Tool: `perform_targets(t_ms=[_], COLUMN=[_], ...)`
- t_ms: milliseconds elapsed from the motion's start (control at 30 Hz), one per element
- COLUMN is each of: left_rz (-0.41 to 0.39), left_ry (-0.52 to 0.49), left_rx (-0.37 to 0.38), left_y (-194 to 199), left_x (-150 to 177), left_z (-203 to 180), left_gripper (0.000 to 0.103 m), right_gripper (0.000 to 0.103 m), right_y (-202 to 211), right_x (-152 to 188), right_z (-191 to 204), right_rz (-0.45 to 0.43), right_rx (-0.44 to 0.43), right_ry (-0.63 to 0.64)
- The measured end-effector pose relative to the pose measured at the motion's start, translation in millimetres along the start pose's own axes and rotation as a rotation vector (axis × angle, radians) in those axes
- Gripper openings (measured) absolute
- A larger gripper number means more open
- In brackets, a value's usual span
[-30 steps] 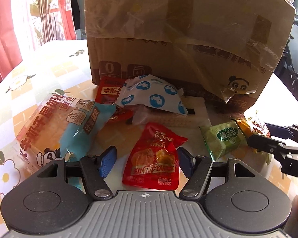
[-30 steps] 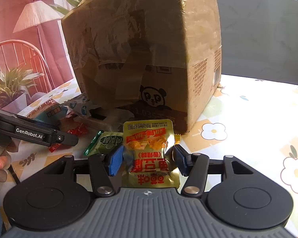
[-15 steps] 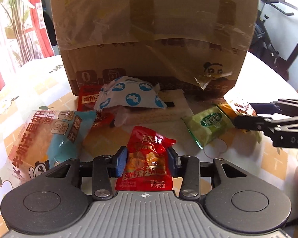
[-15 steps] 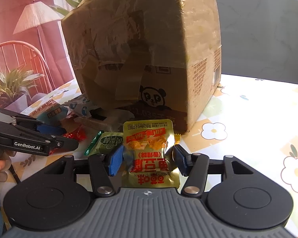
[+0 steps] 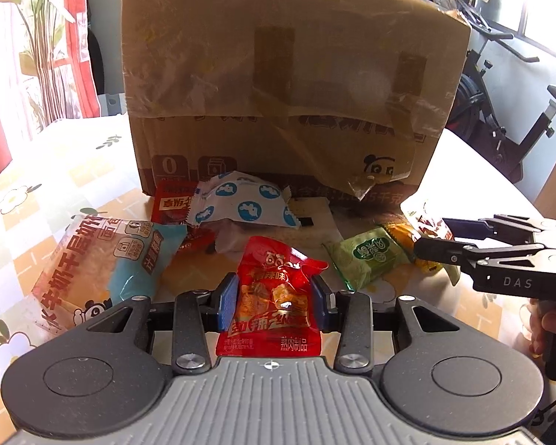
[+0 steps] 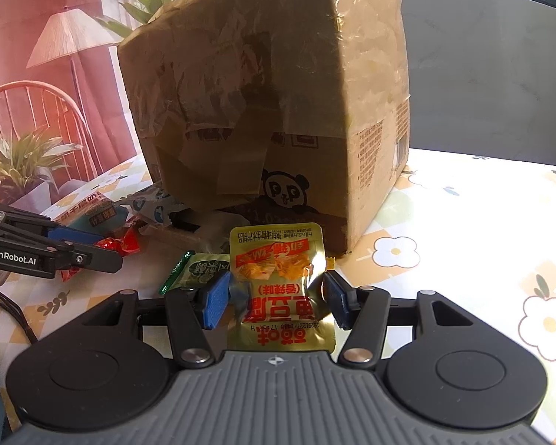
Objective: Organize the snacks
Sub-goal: 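Lift both packets over the box and open both grippers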
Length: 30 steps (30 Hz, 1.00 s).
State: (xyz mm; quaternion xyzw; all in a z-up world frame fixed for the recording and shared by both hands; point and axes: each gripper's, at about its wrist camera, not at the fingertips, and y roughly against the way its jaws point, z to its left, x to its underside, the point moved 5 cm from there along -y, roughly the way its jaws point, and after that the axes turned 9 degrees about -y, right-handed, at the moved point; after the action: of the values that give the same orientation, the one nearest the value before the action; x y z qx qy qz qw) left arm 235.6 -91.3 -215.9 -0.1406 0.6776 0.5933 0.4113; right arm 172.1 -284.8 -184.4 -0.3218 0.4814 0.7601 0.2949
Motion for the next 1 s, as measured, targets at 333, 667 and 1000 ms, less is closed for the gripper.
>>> perform_targets(t_ms=[333,667,1000], left_rz=[-0.101,-0.391,-0.431], left_ry=[-0.004,-0.146,-0.115], left_rx=[-0.035,0.006,0.043], left_y=[33.8,83.0,53.8], left_x=[-28.9,-128.7,-221.0], left_z=[16.9,2.0,12.8], left_gripper=[0.043,0.044,0.044], right_gripper=[0.057,0.057,0.057], right_y=[23.2,95.1,56.5], right_x=[-5.7,-118.3,-209.7], right_z=[-0.4,26.0,40.9], right_rz=[-0.034,-0.315,-0.374], right_rx=[0.050,0.012,0.002], right_ry=[-0.095,-0.067,0.025])
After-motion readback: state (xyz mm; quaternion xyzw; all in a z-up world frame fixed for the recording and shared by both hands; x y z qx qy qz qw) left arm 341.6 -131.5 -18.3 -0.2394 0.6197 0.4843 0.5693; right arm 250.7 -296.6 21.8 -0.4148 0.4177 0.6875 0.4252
